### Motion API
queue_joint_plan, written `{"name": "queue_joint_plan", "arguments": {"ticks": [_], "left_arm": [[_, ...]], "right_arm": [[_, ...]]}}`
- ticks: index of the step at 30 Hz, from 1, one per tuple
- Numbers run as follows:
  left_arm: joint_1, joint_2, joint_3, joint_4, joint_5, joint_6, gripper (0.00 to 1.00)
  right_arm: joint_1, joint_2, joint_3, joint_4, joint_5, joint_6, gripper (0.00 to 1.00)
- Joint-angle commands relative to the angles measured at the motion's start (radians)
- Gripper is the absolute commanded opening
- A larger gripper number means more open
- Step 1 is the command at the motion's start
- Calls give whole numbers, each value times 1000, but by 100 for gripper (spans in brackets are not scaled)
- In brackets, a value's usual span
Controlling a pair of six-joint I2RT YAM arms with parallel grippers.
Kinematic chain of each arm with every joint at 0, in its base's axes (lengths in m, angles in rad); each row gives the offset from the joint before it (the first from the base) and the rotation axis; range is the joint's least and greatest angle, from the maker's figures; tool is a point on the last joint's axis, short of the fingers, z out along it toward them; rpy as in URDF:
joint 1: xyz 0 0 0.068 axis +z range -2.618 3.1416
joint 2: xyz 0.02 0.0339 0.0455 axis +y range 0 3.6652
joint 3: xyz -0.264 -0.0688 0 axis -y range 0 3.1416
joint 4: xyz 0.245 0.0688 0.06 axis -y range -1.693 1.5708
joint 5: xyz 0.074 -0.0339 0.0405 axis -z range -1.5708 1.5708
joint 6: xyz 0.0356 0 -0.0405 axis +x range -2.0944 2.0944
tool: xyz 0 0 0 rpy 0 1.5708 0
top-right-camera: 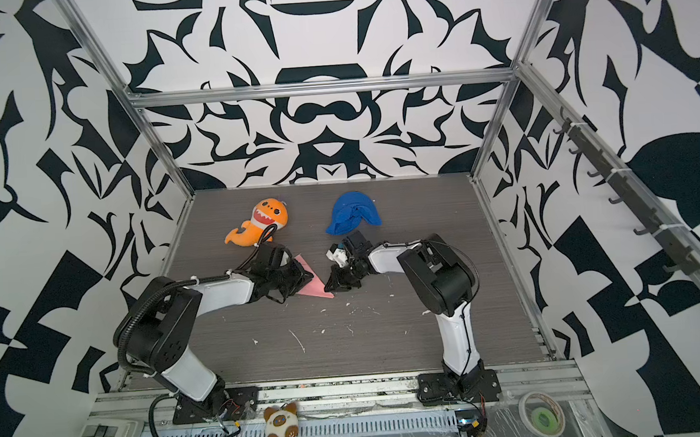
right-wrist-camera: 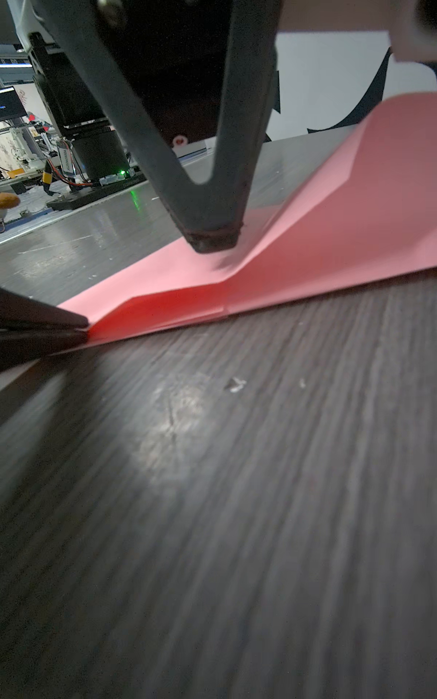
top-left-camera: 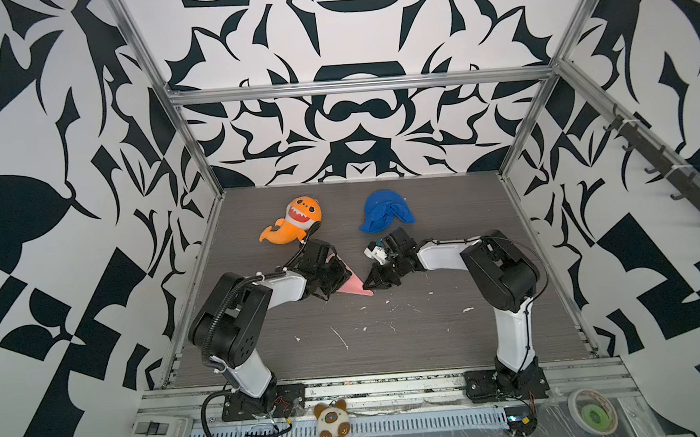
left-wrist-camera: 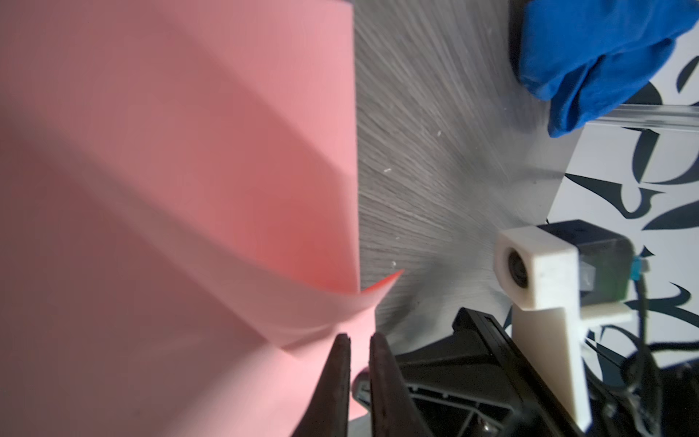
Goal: Fold a paper plane with a square sheet of paper (pick it up from the middle)
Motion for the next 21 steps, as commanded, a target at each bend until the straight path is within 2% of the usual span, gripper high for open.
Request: {"name": "queue_joint_plan", "arguments": {"ticks": [1,13,21], "left_arm": [[-8,3,16,25,26,16,15],[-44,43,2,4,28,29,10],[-44,58,9,-68,-23,38,9]], "right_arm": [[-4,53,-16,-135,112,-17,7],[-4,61,-9,-142,116,-20,8],[-4,60,-6,-144,116,-21,9]]}}
